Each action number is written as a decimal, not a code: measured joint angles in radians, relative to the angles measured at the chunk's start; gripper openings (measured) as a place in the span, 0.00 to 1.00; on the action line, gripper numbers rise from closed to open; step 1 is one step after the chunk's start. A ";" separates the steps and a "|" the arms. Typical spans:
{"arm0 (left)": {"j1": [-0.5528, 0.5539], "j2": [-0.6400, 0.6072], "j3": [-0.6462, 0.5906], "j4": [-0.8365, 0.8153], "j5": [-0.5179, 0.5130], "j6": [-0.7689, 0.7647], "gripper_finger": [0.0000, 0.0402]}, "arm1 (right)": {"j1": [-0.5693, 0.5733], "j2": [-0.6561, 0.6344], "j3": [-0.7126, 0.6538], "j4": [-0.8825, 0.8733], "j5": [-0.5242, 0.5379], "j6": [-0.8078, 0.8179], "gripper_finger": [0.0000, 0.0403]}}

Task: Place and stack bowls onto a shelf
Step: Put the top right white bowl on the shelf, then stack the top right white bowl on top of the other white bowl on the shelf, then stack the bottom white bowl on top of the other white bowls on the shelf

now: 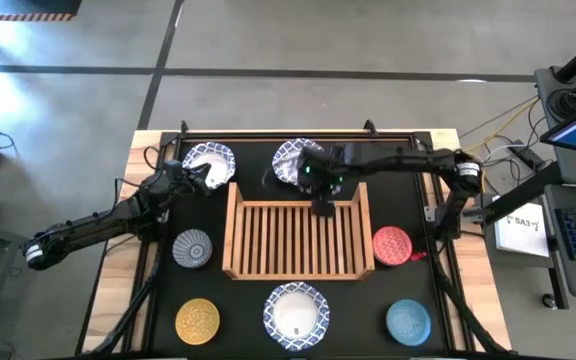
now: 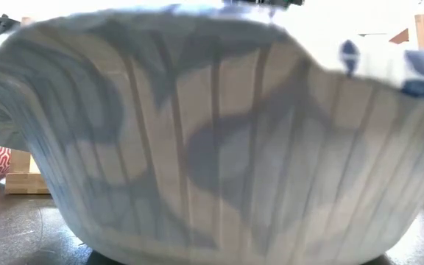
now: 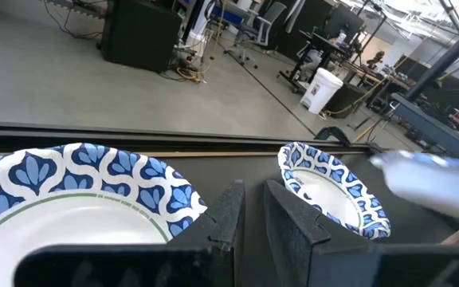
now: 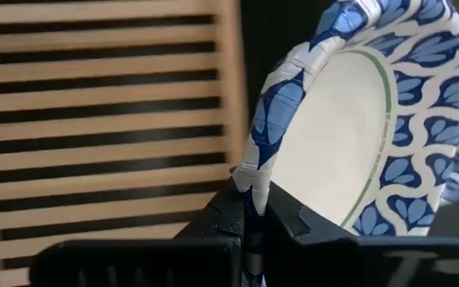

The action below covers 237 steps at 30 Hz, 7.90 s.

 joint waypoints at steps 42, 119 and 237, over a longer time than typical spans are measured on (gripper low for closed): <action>0.000 0.001 0.000 0.000 0.000 0.000 0.08 | 0.395 0.005 -0.329 0.145 0.017 0.451 0.06; 0.000 0.011 0.000 -0.001 0.000 0.000 0.08 | -0.105 0.310 -0.154 0.449 0.236 -0.045 0.20; 0.000 0.021 0.000 0.005 0.000 0.000 0.08 | 0.578 0.045 -0.098 0.120 0.014 1.226 0.31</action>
